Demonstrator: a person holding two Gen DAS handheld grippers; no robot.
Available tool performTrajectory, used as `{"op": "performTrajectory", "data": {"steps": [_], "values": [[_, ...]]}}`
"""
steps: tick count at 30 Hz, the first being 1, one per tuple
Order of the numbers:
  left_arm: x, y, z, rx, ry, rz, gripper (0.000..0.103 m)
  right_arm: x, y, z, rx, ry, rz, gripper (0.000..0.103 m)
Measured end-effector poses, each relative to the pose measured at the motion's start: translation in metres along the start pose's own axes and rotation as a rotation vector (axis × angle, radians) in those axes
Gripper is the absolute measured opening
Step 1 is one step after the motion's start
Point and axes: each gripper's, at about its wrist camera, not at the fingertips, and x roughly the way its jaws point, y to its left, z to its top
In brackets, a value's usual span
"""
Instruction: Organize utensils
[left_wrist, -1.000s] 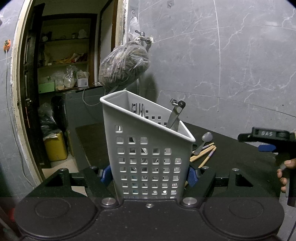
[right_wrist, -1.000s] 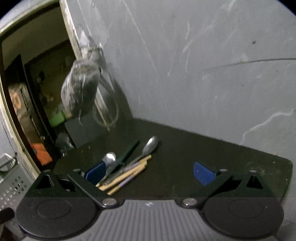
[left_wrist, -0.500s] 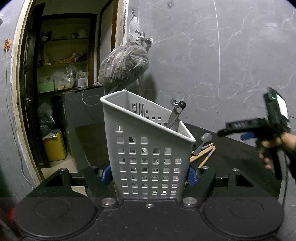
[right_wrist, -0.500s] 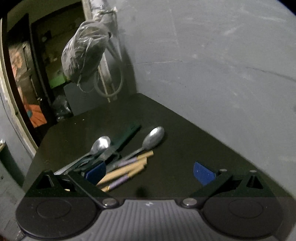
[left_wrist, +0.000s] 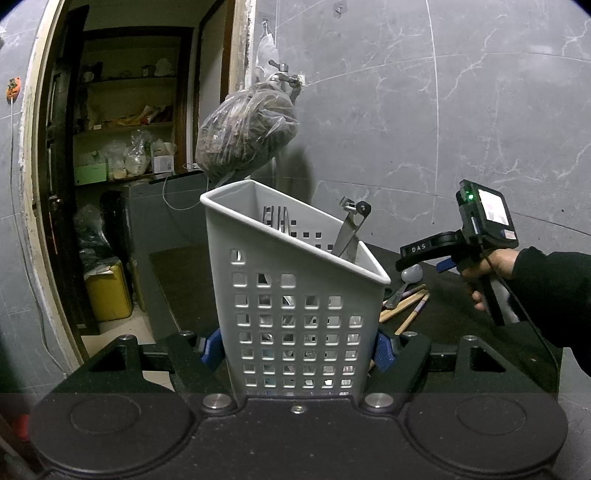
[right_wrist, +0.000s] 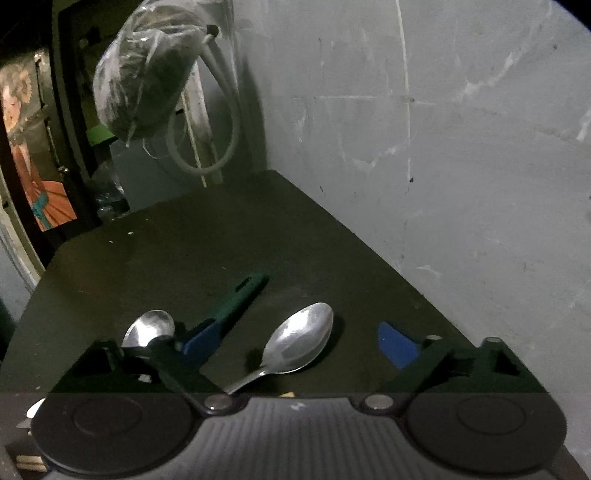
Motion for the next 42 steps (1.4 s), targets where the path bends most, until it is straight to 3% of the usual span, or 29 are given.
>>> {"op": "performTrajectory", "data": {"steps": [2,4,5,9,10,16,26,34,42], "values": [[0.0,0.0,0.0,0.0,0.0,0.0,0.076,0.006,-0.001,0.0,0.004,0.018,-0.009,0.086],[0.0,0.0,0.0,0.0,0.0,0.0,0.076,0.009,-0.004,-0.002,0.012,0.034,-0.011,0.068],[0.0,0.0,0.0,0.0,0.0,0.0,0.076,0.009,-0.005,-0.004,0.015,0.031,-0.011,0.064],[0.0,0.0,0.0,-0.001,-0.001,0.0,0.076,0.008,-0.008,-0.006,0.015,0.015,-0.028,0.023],[0.0,0.0,0.0,-0.001,-0.001,0.0,0.076,0.007,-0.01,-0.007,0.032,0.013,-0.011,0.02],[0.0,0.001,-0.001,0.0,0.0,0.0,0.076,0.004,-0.021,-0.012,0.105,-0.021,0.042,0.011],[0.0,0.001,0.0,-0.001,-0.001,0.001,0.076,-0.012,-0.036,-0.014,0.2,-0.056,0.097,0.005],[0.0,0.001,-0.001,-0.002,-0.001,0.0,0.076,-0.052,-0.042,-0.029,0.216,-0.101,0.127,0.004],[0.0,0.001,-0.001,-0.002,-0.001,0.0,0.076,-0.103,-0.057,-0.066,0.267,-0.123,0.143,0.004]]}}
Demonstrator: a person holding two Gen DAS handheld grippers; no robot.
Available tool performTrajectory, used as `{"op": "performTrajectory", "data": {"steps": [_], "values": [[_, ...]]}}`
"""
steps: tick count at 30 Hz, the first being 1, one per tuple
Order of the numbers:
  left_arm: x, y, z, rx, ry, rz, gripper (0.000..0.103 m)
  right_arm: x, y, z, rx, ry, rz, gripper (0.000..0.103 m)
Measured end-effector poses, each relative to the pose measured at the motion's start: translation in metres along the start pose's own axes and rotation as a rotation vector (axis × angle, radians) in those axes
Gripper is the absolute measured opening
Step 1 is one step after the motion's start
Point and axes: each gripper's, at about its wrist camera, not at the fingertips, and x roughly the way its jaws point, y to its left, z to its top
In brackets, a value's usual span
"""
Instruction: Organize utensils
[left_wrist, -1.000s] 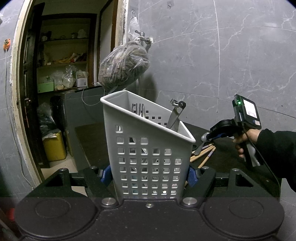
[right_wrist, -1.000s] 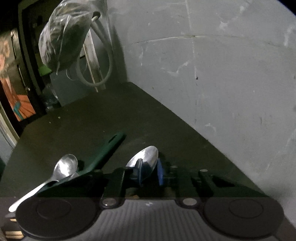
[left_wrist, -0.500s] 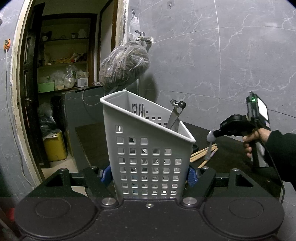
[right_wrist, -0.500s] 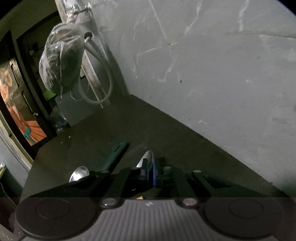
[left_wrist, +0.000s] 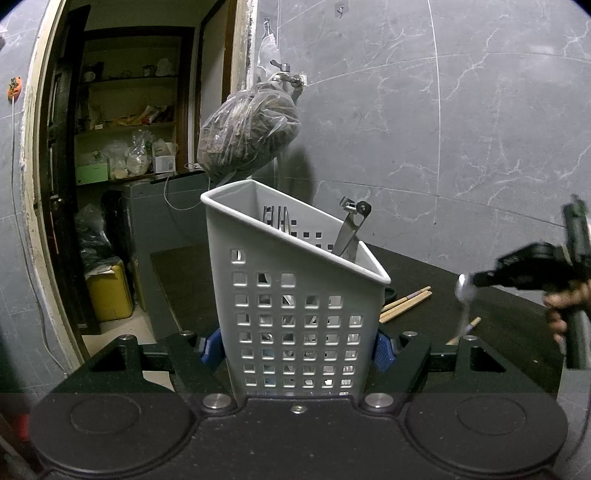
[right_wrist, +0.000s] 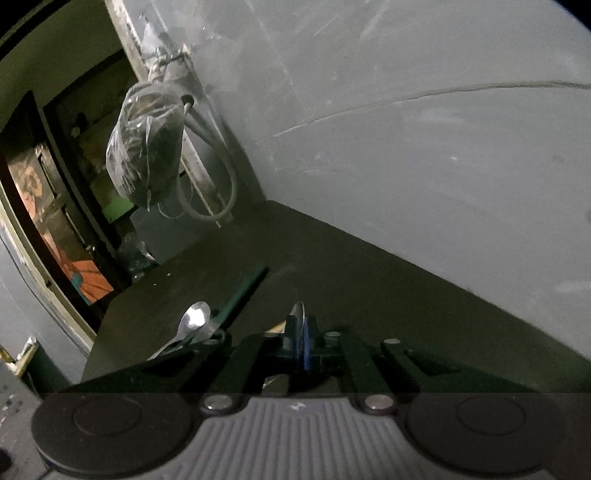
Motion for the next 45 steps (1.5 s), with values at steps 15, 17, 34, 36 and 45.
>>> {"op": "performTrajectory", "data": {"steps": [15,17,34,36,45], "values": [[0.0,0.0,0.0,-0.001,0.0,0.001,0.076,-0.053,-0.024,-0.061,0.088,-0.015,-0.057,0.009],[0.0,0.001,-0.001,-0.001,0.0,0.001,0.076,-0.054,-0.024,-0.062,0.08,-0.025,-0.041,0.017],[0.0,0.001,-0.001,-0.002,-0.002,0.001,0.076,-0.017,0.01,-0.039,-0.419,0.085,-0.063,0.065],[0.0,0.001,-0.001,-0.003,-0.001,0.001,0.076,-0.017,0.012,-0.04,-0.457,0.081,-0.066,0.048],[0.001,0.001,-0.001,-0.002,-0.001,0.0,0.076,-0.019,0.003,-0.034,-0.372,0.063,-0.045,0.014]]}}
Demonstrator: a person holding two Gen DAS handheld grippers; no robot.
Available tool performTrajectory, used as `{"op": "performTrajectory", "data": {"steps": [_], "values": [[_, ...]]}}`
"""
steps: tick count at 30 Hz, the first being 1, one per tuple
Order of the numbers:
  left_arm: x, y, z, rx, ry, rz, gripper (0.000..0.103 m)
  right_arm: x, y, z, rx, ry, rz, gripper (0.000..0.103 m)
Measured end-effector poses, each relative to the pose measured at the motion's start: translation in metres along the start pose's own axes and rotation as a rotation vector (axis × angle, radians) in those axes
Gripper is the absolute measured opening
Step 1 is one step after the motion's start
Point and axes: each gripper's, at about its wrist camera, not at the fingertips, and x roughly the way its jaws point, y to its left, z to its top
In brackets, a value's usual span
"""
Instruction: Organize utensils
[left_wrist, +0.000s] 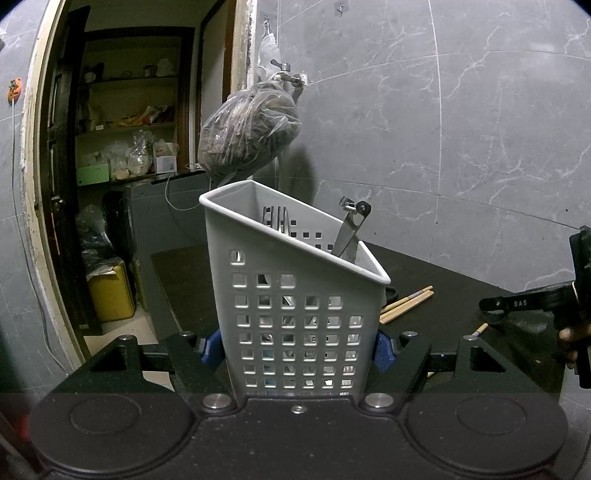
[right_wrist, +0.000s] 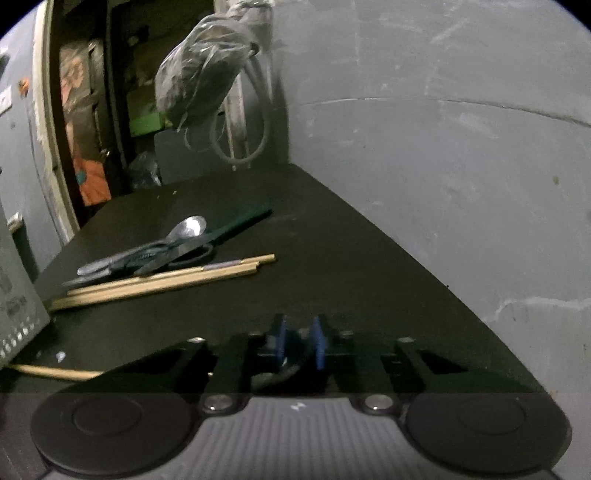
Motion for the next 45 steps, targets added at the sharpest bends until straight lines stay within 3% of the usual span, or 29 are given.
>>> {"op": "performTrajectory", "data": {"steps": [10,21,24,25,27,32,35,36,37,42,45], "values": [[-0.001,0.0,0.0,0.001,0.0,0.0,0.076,-0.006,-0.002,-0.001,0.062,-0.039,0.006,0.006],[0.0,0.0,0.0,-0.001,-0.001,-0.001,0.076,-0.053,-0.011,-0.032,0.242,-0.091,0.0,0.005],[-0.001,0.0,0.0,0.001,0.0,0.0,0.076,-0.057,-0.016,-0.043,0.299,-0.095,0.04,0.014],[-0.001,0.0,0.0,0.002,0.0,0.0,0.076,-0.056,-0.018,-0.047,0.322,-0.097,0.063,0.028],[-0.001,0.0,0.0,0.001,0.0,0.001,0.076,-0.056,-0.022,-0.052,0.353,-0.117,0.101,0.041],[-0.001,0.0,0.0,0.0,-0.001,0.0,0.076,-0.05,-0.021,-0.053,0.348,-0.135,0.137,0.043],[-0.001,0.0,0.0,0.0,-0.001,0.0,0.076,-0.047,-0.018,-0.051,0.337,-0.126,0.133,0.033],[0.0,0.0,0.0,0.0,-0.001,0.0,0.076,-0.045,-0.018,-0.052,0.338,-0.121,0.129,0.017],[0.0,0.0,0.0,0.0,-0.001,0.0,0.076,-0.045,-0.018,-0.054,0.343,-0.118,0.131,0.011],[-0.001,0.0,0.0,0.001,0.0,0.0,0.076,-0.051,-0.015,-0.059,0.373,-0.154,0.117,0.009],[0.0,-0.001,0.0,0.0,0.0,0.0,0.076,-0.064,-0.012,-0.056,0.393,-0.222,0.111,0.006]]}}
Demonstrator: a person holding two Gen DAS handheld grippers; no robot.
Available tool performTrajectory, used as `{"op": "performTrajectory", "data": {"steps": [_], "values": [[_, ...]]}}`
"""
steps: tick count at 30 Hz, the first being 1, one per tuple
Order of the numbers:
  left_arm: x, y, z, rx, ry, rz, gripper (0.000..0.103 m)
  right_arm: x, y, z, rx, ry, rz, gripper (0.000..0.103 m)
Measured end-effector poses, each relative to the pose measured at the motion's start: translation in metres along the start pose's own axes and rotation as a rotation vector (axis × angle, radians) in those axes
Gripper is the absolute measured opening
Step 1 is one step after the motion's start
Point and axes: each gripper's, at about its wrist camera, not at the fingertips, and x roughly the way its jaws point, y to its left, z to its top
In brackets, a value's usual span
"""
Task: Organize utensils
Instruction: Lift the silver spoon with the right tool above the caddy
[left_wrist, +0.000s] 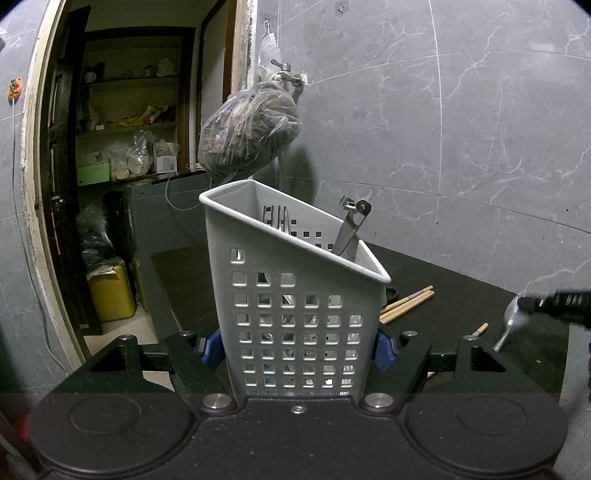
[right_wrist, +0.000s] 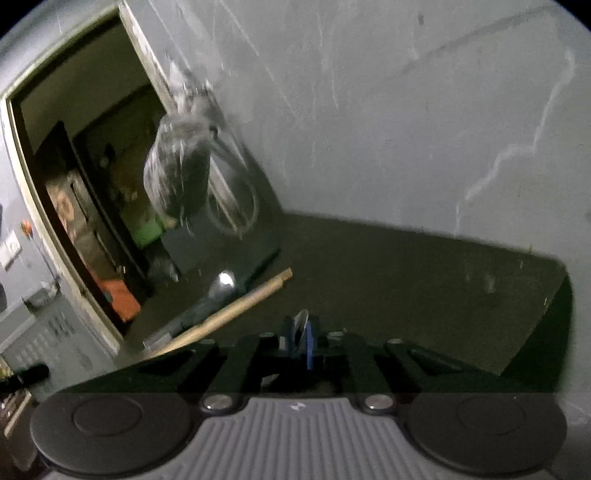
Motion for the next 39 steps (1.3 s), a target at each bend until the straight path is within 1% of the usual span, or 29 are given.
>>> {"op": "performTrajectory", "data": {"steps": [2,4,8,9,11,13,16,18,24,27,33,36,39], "values": [[-0.001,0.001,0.0,0.0,0.0,0.0,0.076,-0.009,0.01,0.007,-0.024,-0.059,-0.004,0.004],[-0.001,0.001,0.0,0.0,0.0,0.0,0.076,-0.019,0.024,0.015,-0.078,-0.12,-0.017,0.003],[-0.001,0.001,0.0,0.0,0.0,0.0,0.076,-0.033,0.062,0.028,-0.27,-0.24,-0.051,0.003],[-0.001,0.001,0.0,0.001,0.0,0.0,0.076,-0.035,0.069,0.03,-0.309,-0.258,-0.058,0.003],[-0.001,0.001,0.0,0.0,-0.001,0.0,0.076,-0.035,0.086,0.032,-0.399,-0.274,-0.077,0.003],[-0.001,0.001,0.0,0.0,0.0,0.0,0.076,-0.034,0.099,0.032,-0.449,-0.283,-0.074,0.003],[-0.001,0.001,0.0,0.002,0.0,0.0,0.076,-0.029,0.112,0.032,-0.483,-0.277,-0.064,0.003],[-0.001,0.001,0.0,0.001,0.0,0.0,0.076,-0.029,0.119,0.035,-0.497,-0.29,-0.04,0.003],[0.0,0.0,0.0,0.001,0.0,0.001,0.076,-0.038,0.161,0.057,-0.586,-0.408,0.074,0.003],[-0.001,0.001,0.0,0.001,0.0,0.0,0.076,-0.042,0.186,0.07,-0.624,-0.476,0.16,0.003],[0.0,0.001,-0.001,0.001,-0.001,0.002,0.076,-0.041,0.236,0.096,-0.625,-0.577,0.36,0.003],[0.0,0.001,-0.001,0.0,0.0,0.0,0.076,-0.038,0.256,0.1,-0.62,-0.587,0.459,0.003],[0.0,0.001,-0.001,0.0,-0.001,0.0,0.076,-0.029,0.274,0.091,-0.643,-0.57,0.516,0.003]]}}
